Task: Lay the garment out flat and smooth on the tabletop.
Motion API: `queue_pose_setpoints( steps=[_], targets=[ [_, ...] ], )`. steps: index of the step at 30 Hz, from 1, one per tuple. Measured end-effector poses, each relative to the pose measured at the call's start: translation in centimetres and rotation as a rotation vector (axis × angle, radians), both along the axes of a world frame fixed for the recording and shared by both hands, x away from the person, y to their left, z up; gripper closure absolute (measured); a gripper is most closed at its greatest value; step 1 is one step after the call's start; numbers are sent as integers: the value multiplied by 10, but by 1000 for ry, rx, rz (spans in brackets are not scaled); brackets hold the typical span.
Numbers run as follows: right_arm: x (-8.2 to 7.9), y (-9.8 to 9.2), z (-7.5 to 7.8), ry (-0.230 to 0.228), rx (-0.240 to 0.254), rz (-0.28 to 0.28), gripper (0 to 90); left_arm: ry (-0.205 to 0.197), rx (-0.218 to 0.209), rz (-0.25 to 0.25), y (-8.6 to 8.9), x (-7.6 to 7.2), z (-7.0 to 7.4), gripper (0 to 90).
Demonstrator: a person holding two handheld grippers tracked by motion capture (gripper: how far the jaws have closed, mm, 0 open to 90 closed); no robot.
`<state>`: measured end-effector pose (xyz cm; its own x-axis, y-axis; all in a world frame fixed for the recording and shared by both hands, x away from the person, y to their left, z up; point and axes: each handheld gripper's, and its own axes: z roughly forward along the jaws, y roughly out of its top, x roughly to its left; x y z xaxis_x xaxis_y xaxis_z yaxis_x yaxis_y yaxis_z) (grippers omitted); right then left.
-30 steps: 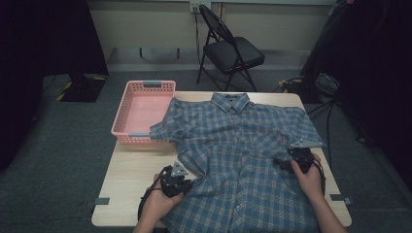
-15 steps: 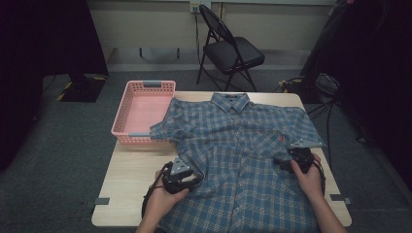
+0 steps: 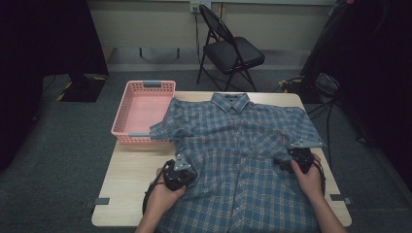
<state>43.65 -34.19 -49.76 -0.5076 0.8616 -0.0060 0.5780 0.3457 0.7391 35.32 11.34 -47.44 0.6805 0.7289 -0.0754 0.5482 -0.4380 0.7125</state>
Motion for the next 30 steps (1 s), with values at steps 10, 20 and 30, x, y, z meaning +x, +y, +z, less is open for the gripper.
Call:
queue_pose_setpoints(
  steps=[10, 20, 30],
  targets=[
    [0, 0, 0, 0, 0, 0, 188, 28, -31, 71, 39, -10, 1, 862],
    [0, 0, 0, 1, 0, 0, 188, -183, -70, 11, -16, 17, 11, 476],
    [0, 0, 0, 1, 0, 0, 188, -115, 58, -31, -39, 36, -16, 676]
  ],
)
